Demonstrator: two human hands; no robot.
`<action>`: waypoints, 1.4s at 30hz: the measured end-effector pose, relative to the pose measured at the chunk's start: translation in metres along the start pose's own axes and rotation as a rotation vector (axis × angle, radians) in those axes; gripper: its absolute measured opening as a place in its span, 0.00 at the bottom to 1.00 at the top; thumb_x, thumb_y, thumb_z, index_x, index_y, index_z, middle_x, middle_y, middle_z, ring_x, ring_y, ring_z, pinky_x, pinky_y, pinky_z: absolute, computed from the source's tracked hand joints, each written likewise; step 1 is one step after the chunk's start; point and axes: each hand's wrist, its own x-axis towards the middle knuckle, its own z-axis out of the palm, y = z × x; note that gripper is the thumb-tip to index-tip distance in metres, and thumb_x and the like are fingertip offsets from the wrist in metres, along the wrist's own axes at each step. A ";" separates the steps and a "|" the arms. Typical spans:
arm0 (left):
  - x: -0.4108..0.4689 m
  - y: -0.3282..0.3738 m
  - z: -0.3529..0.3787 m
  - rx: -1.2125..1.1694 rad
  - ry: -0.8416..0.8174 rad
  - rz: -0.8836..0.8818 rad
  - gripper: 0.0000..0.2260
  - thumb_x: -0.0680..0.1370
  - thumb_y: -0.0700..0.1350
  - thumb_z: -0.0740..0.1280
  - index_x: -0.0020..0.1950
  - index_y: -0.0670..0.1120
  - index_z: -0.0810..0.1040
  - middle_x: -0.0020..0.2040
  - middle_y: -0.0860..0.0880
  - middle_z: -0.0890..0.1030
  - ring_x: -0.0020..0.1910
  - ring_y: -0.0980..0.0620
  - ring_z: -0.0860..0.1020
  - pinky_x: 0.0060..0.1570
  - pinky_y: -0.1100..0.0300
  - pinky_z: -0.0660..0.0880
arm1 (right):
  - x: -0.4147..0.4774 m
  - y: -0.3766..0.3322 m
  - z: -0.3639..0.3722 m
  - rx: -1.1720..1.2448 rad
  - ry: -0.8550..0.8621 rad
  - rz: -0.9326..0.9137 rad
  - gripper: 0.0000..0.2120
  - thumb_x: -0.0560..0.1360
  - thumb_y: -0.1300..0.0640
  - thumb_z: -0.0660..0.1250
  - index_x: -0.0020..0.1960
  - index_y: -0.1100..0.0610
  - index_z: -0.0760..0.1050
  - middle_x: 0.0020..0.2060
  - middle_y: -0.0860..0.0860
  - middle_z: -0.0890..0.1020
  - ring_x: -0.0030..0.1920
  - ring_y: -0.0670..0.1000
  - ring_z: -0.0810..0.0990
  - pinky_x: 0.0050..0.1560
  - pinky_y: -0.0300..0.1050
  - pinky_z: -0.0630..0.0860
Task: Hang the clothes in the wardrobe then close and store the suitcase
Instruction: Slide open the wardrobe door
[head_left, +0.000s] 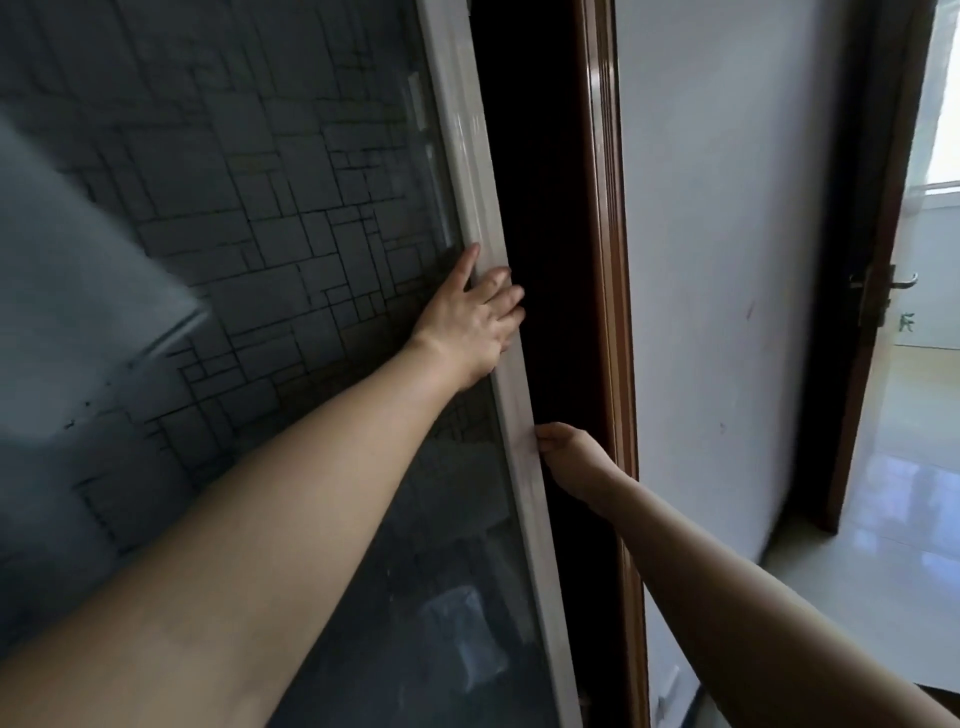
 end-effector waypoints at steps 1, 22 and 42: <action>-0.006 -0.001 0.001 -0.014 0.000 -0.011 0.24 0.84 0.54 0.44 0.79 0.49 0.51 0.80 0.48 0.49 0.78 0.44 0.44 0.71 0.36 0.36 | -0.003 -0.003 0.004 -0.001 -0.008 0.003 0.16 0.78 0.72 0.56 0.63 0.67 0.73 0.50 0.57 0.79 0.51 0.53 0.78 0.50 0.38 0.75; -0.212 -0.033 0.009 -0.198 -0.129 -0.821 0.61 0.62 0.78 0.60 0.74 0.45 0.27 0.74 0.42 0.26 0.75 0.41 0.30 0.65 0.28 0.35 | -0.107 -0.097 0.078 -0.489 -0.036 -0.541 0.32 0.75 0.62 0.61 0.77 0.54 0.56 0.77 0.57 0.56 0.75 0.57 0.59 0.74 0.49 0.60; -0.279 -0.052 0.005 -0.157 -0.242 -0.860 0.57 0.62 0.79 0.56 0.73 0.53 0.24 0.72 0.51 0.21 0.74 0.48 0.26 0.61 0.21 0.37 | -0.126 -0.183 0.109 -0.457 -0.070 -0.798 0.42 0.70 0.74 0.53 0.77 0.61 0.34 0.77 0.59 0.38 0.77 0.58 0.39 0.77 0.51 0.43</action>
